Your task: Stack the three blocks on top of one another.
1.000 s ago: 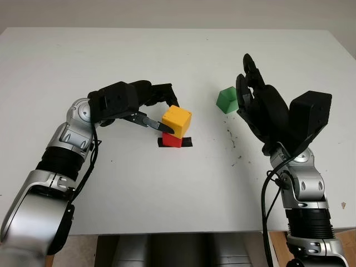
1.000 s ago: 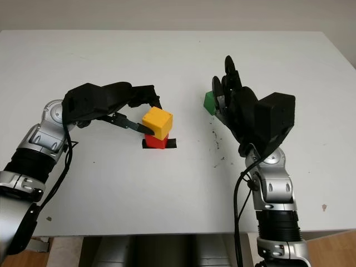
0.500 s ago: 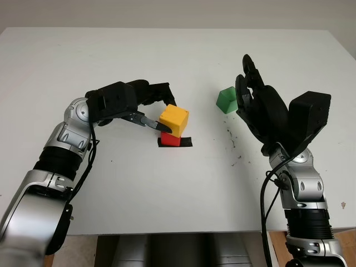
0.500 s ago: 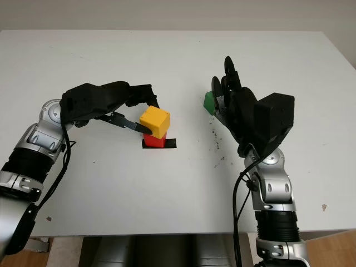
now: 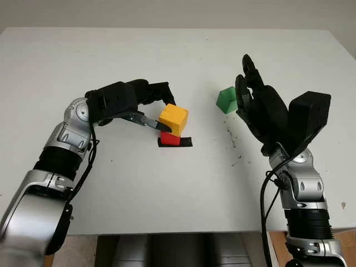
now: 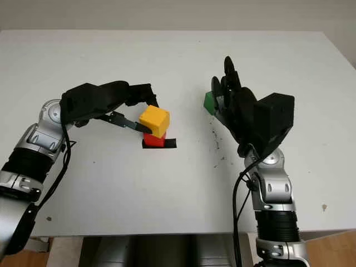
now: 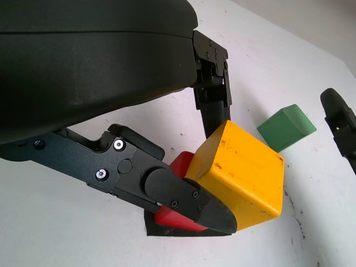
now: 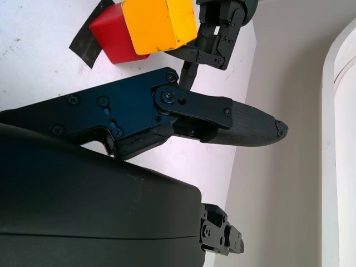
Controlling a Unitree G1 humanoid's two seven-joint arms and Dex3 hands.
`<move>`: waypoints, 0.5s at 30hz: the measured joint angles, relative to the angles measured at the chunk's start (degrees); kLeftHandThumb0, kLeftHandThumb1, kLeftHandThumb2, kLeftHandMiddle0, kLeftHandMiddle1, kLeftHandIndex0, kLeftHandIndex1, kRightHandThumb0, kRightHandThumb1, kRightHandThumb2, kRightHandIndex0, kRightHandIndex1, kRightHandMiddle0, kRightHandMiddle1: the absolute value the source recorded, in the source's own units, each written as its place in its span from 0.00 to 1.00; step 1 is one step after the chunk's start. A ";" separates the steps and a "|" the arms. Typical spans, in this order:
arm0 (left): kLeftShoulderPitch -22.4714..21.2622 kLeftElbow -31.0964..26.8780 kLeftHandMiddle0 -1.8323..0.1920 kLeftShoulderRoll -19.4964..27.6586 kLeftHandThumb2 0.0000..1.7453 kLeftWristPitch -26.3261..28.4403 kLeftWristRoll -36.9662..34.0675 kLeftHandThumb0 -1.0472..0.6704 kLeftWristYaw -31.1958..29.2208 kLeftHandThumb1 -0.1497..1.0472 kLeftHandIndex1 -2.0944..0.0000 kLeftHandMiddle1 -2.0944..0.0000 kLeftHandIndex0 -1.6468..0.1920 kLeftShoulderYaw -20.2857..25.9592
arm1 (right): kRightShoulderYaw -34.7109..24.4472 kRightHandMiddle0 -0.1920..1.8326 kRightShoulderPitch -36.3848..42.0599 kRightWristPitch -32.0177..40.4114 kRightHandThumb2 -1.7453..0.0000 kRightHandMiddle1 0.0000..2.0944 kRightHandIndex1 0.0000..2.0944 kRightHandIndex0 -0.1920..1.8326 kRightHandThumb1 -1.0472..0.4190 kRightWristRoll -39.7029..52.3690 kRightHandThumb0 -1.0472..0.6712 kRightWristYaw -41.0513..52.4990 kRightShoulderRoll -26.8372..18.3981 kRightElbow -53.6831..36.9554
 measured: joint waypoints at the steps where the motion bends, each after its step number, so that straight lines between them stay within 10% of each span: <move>1: 0.00 0.10 0.87 0.00 0.03 0.07 -0.33 0.24 -0.17 0.96 0.39 0.98 0.86 0.04 | 0.00 0.00 0.00 0.00 0.64 0.00 0.00 0.00 0.00 0.00 0.17 -0.01 0.00 0.00; 5: 0.01 -0.08 0.95 0.03 0.03 0.77 -0.62 0.19 -0.96 0.96 0.90 0.98 0.85 0.04 | 0.00 0.00 0.03 -0.01 0.64 0.00 0.00 0.00 0.00 0.00 0.18 0.05 0.00 0.00; 15: 0.46 -1.46 1.00 0.58 0.03 1.17 -3.27 0.18 -3.32 0.92 1.00 1.00 0.99 0.27 | 0.00 0.00 0.13 -0.03 0.63 0.00 0.00 0.00 0.00 -0.03 0.18 0.29 -0.01 0.00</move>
